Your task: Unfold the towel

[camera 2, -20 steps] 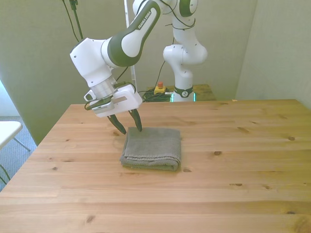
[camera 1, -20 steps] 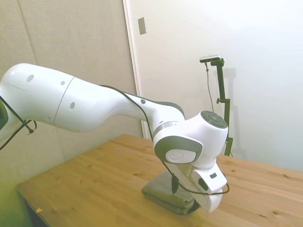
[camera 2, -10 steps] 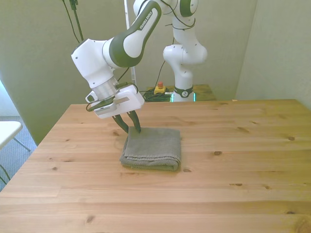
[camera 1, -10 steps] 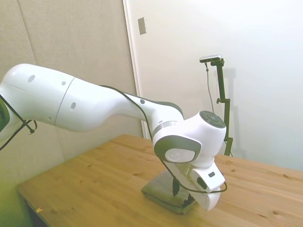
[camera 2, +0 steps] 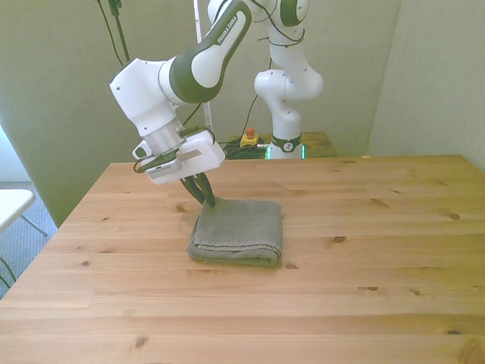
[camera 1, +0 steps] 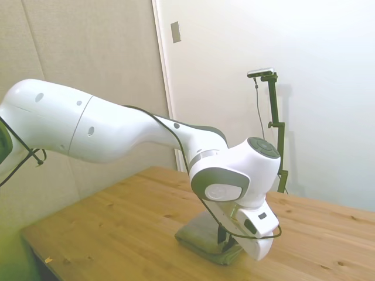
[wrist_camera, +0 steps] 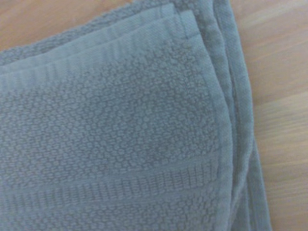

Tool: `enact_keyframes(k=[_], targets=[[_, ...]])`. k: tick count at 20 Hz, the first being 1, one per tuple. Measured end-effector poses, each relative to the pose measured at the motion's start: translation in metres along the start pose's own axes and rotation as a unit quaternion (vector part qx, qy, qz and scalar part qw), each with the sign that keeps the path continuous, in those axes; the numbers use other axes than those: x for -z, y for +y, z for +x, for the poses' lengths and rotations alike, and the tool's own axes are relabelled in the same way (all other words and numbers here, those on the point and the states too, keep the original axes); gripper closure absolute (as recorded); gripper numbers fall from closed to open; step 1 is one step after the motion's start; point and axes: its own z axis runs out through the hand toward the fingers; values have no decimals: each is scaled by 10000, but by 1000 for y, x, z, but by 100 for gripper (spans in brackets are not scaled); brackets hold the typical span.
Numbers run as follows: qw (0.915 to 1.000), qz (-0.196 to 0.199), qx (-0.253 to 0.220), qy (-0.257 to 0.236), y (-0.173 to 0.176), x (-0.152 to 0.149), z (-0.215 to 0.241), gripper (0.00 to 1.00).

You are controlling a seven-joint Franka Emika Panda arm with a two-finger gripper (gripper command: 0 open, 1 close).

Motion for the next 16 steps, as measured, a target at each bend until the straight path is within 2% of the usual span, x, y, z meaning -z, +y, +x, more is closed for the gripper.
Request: enact_keyframes(k=[4, 8, 12, 16], targets=[[9994, 162, 301, 40, -27, 25, -22, 100], [9940, 303, 1039, -143, -73, 35, -68, 100], [9787, 360, 1963, -471, -114, 30, -112, 100], [9550, 540, 2793, -838, -142, 12, -143, 100]])
